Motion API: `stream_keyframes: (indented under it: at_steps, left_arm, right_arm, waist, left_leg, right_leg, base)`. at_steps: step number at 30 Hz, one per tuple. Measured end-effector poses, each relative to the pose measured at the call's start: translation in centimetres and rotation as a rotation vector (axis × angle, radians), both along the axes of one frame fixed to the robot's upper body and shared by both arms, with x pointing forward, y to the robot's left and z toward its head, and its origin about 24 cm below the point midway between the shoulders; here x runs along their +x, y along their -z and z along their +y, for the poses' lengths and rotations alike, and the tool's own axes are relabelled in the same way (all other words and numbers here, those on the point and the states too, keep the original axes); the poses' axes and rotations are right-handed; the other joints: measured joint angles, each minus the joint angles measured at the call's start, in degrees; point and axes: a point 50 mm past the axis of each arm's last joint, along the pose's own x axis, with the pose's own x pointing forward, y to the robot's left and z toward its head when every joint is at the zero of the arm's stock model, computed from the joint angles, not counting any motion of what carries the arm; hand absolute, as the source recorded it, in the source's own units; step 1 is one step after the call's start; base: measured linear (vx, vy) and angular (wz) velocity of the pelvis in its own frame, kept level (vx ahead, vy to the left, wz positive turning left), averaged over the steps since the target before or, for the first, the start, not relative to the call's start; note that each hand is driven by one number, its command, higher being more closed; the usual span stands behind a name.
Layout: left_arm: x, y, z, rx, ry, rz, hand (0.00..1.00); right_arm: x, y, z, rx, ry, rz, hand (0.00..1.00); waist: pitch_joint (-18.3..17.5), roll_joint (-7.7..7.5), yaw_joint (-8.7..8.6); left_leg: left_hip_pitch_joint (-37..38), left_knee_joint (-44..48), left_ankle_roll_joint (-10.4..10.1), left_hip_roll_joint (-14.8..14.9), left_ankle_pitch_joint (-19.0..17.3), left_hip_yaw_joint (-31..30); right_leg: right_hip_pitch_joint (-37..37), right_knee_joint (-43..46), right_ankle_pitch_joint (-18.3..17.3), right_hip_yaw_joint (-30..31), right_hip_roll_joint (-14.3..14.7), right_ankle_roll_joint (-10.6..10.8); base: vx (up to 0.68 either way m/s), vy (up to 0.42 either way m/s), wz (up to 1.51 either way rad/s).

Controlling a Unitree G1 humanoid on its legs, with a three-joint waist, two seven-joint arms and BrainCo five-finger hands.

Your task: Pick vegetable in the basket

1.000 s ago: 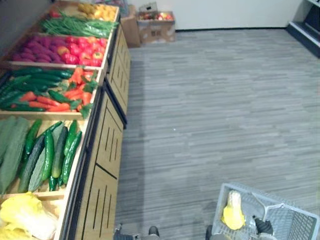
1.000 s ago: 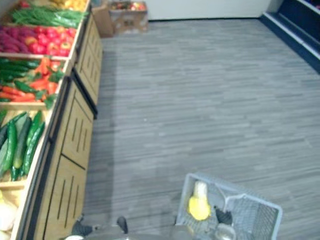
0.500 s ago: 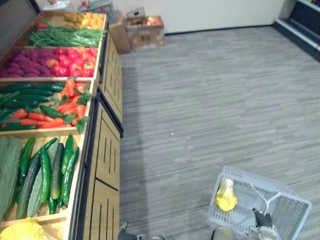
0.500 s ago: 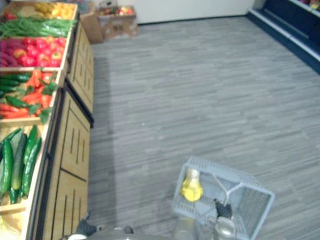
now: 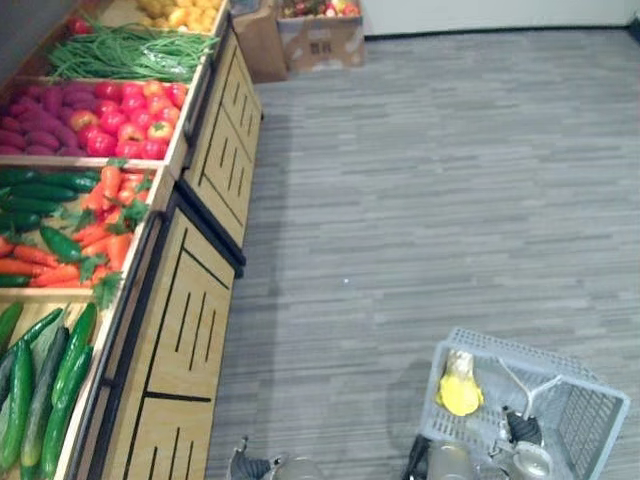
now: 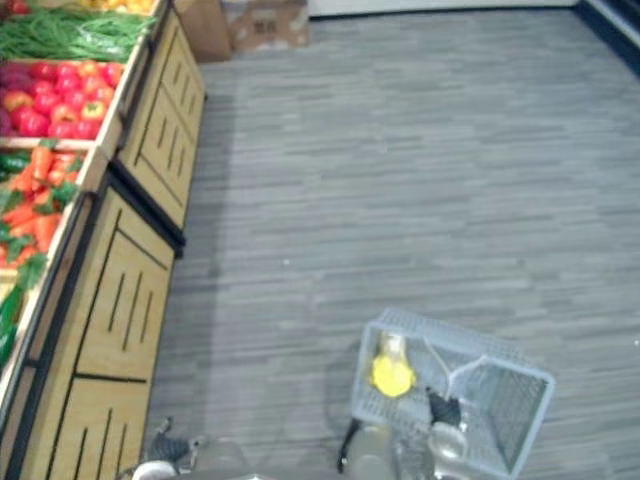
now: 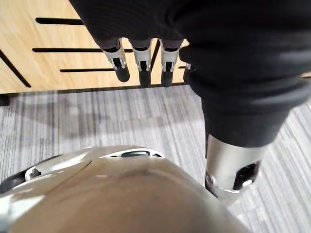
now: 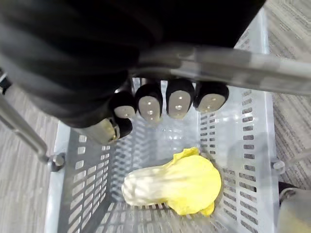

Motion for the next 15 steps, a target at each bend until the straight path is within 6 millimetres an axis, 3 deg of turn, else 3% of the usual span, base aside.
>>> stream_keyframes:
  at_steps: [1, 2, 3, 5, 6, 7, 8, 9, 10, 11, 13, 15]
  left_arm:
    - [0.2, -0.2, 0.2, 0.009, 0.001, -0.013, 0.0]
    - [0.6, -0.3, 0.2, 0.014, 0.004, -0.029, 0.0]
    - [0.7, -0.4, 0.3, 0.019, 0.005, -0.032, 0.0]
    - [0.5, -0.3, 0.3, 0.029, -0.007, -0.028, 0.0]
    - [0.2, -0.2, 0.2, 0.028, -0.015, -0.021, 0.0]
    - [-0.1, -0.2, 0.2, 0.028, -0.025, -0.013, 0.0]
    - [-0.5, -0.2, 0.8, 0.039, -0.04, 0.003, 0.0]
    - [0.0, -0.5, 1.3, 0.063, -0.036, -0.015, 0.0]
    - [0.0, -0.6, 1.6, 0.074, -0.026, -0.021, 0.0]
    - [-0.1, -0.6, 1.7, 0.078, -0.024, -0.017, 0.0]
    - [-0.8, -0.5, 2.0, 0.088, -0.013, 0.006, 0.0]
    - [-1.4, -0.3, 2.3, 0.092, -0.003, 0.037, 0.0]
  right_arm:
    - [-0.5, 0.3, -0.1, 0.008, 0.01, 0.029, 1.0]
    - [-0.6, 0.5, 0.1, 0.014, 0.012, 0.042, 1.0]
    - [-0.7, 0.6, 0.3, 0.015, 0.01, 0.05, 1.0]
    - [0.5, 0.3, 1.0, 0.016, -0.007, 0.017, 1.0]
    - [0.5, 0.4, 1.4, 0.021, -0.013, 0.012, 1.0]
    - [0.3, 0.5, 1.6, 0.026, -0.013, 0.015, 1.0]
    - [-0.3, 0.9, 2.7, 0.048, -0.03, 0.036, 1.0]
    - [-0.3, 1.1, 3.8, 0.071, -0.055, 0.034, 1.0]
    - [-0.1, 1.1, 4.4, 0.083, -0.063, 0.027, 1.0]
    - [-0.1, 1.2, 4.6, 0.088, -0.066, 0.027, 1.0]
    - [-0.1, 1.1, 4.6, 0.086, -0.075, 0.027, 1.0]
    - [-0.1, 1.2, 4.6, 0.07, -0.107, 0.032, 1.0]
  waist:
    - [0.4, -0.5, 0.09]
    - [0.6, -1.08, 1.18]
    - [0.5, -1.35, 1.96]
    - [0.5, -1.55, 3.14]
    - [0.5, -1.52, 3.26]
    - [0.4, -1.95, 3.48]
    - [-0.3, -3.45, 3.64]
    - [-0.8, -4.49, 3.09]
    - [-0.9, -4.56, 3.47]
    - [-0.9, -4.58, 3.79]
    - [-1.5, -5.17, 4.59]
    - [-2.8, -6.14, 4.49]
  left_leg:
    - [-2.5, 3.1, 3.8, -1.9, -6.6, 0.9]
    - [-5.4, 1.3, 4.9, -4.7, -10.0, 3.8]
    - [-6.9, -1.4, 5.1, -6.0, -10.9, 5.3]
    - [-10.6, -18.2, 5.2, -9.6, -8.1, 7.1]
    - [-10.8, -28.7, 5.8, -10.1, -1.4, 6.9]
    - [-10.8, -30.4, 6.0, -10.1, 3.4, 7.0]
    - [-10.0, -30.5, 9.6, -11.9, 4.3, 8.2]
    - [-10.7, -29.4, 10.4, -12.0, 2.6, 9.0]
    - [-11.1, -26.7, 10.9, -11.1, 0.9, 9.5]
    - [-11.1, -25.0, 11.5, -10.5, 0.0, 10.0]
    - [-10.4, -19.7, 12.3, -9.6, -0.8, 9.9]
    - [-7.0, -23.0, 12.2, -11.3, -1.0, 9.6]
  right_leg:
    - [3.5, -2.7, -0.3, -0.9, 0.0, 0.4]
    - [6.8, -5.5, -0.2, -1.5, -0.1, 0.4]
    - [7.5, -5.9, -0.1, -1.6, -0.5, 0.6]
    - [9.1, -5.6, 0.4, -1.7, -1.9, 1.7]
    - [10.9, -5.8, -0.1, -1.5, -2.1, 3.1]
    - [11.8, -5.9, -0.5, -0.9, -2.6, 4.3]
    - [12.9, -6.4, -0.4, 0.1, -4.0, 5.4]
    - [12.3, -6.9, 2.2, 0.4, -4.6, 4.7]
    - [12.0, -7.6, 5.2, 1.8, -4.2, 4.6]
    - [12.2, -8.0, 7.1, 3.1, -4.2, 5.0]
    - [12.8, -8.0, 14.4, 7.1, -4.7, 5.3]
    - [10.3, -2.1, 17.7, 10.1, -6.1, 5.6]
  base:
    - [0.35, -0.012, 0.75]
    - [0.32, 0.039, 0.43]
    - [0.3, 0.116, -0.02]
    - [0.34, 0.208, -0.4]
    - [0.4, 0.251, -0.48]
    - [0.5, 0.284, -0.45]
    - [0.45, 0.2, -0.25]
    - [0.46, 0.191, -0.29]
    - [0.36, 0.151, -0.3]
    - [0.39, 0.18, -0.43]
    - [0.35, 0.147, -0.47]
    - [0.29, 0.156, -0.32]
